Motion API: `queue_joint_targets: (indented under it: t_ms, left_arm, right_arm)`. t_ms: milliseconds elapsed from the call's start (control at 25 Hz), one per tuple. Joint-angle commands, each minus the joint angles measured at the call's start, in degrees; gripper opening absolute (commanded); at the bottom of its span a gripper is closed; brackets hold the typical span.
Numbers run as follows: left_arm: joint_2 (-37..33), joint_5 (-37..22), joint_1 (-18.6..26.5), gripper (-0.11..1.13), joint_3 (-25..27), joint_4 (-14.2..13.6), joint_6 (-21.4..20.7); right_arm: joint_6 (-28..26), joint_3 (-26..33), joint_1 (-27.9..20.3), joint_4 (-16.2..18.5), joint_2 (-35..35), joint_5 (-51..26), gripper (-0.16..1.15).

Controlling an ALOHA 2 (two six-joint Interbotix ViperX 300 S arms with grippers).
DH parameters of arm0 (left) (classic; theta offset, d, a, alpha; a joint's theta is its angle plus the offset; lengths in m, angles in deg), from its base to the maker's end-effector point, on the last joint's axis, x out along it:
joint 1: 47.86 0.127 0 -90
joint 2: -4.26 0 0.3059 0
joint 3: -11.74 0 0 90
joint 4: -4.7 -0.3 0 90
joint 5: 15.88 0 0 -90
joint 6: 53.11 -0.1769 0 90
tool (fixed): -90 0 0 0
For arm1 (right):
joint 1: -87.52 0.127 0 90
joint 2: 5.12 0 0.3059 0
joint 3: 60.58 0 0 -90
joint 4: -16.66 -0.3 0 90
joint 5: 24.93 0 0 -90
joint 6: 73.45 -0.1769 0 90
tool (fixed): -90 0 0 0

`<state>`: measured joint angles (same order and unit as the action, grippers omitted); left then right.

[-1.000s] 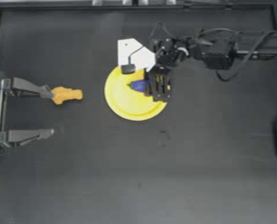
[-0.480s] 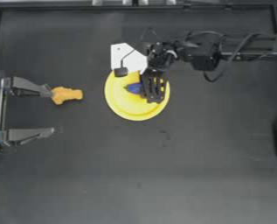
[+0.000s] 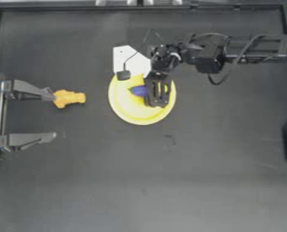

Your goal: Put purple eggplant on plate

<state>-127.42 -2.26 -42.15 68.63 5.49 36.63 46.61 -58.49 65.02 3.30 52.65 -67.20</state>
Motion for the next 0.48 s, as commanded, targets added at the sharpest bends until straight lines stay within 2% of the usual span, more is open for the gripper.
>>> queue_joint_targets:
  t_ms: [40, 480]
  left_arm:
    - [1.0, 0.3, 0.1, 1.03, -0.5, 0.1, 0.1]
    - [1.0, 0.3, 0.6, 1.03, -0.5, 0.1, 0.0]
  right_arm:
    - [0.1, 1.6, 0.1, -0.6, 1.1, 0.0, 1.02]
    - [0.1, 1.6, -1.3, -0.4, 6.0, -0.5, 1.01]
